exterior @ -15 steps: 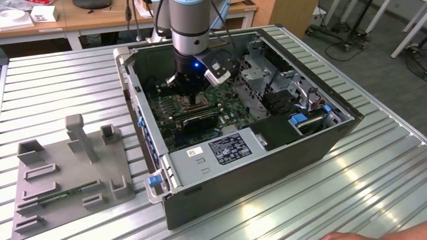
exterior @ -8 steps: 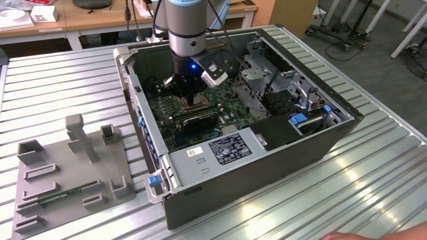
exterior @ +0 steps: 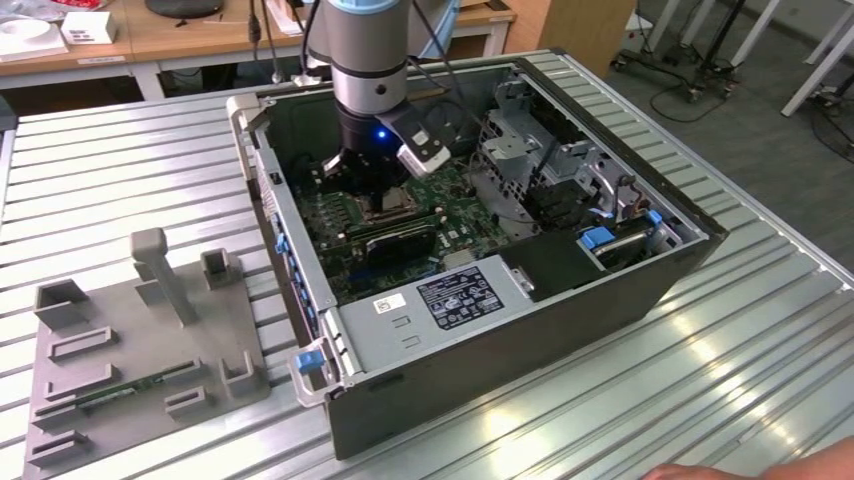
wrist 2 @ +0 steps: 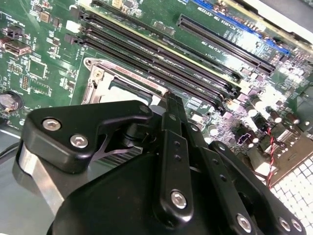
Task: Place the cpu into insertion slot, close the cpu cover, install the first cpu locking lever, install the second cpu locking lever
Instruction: 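Install the second cpu locking lever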
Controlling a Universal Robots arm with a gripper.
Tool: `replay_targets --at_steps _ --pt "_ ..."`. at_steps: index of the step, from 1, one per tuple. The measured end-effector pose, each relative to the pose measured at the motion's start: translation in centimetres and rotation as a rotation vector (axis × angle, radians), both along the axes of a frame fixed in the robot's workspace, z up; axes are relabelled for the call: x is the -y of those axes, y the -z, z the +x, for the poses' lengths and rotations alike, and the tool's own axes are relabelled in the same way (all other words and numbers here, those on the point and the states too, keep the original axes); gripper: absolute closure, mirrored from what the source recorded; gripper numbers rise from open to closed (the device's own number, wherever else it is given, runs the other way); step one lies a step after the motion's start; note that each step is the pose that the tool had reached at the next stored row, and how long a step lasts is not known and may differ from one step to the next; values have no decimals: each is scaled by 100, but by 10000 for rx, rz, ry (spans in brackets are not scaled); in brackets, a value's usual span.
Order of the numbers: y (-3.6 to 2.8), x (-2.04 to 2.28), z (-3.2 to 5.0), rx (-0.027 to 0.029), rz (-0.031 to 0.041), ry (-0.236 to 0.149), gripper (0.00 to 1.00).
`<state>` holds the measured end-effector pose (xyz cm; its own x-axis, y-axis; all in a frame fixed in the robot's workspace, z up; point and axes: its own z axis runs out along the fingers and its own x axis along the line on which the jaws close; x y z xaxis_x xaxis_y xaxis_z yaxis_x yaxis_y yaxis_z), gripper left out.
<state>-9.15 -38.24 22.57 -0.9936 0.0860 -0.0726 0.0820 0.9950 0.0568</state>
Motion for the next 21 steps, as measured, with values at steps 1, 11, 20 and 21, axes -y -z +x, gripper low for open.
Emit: replay_targets --at_steps 1,11,20,21 --pt "1 0 -6 1 0 9 89" --pt "11 0 -26 -1 63 33 89" --pt "38 1 -25 -2 344 38 89" --pt "43 1 -25 -2 359 38 89"
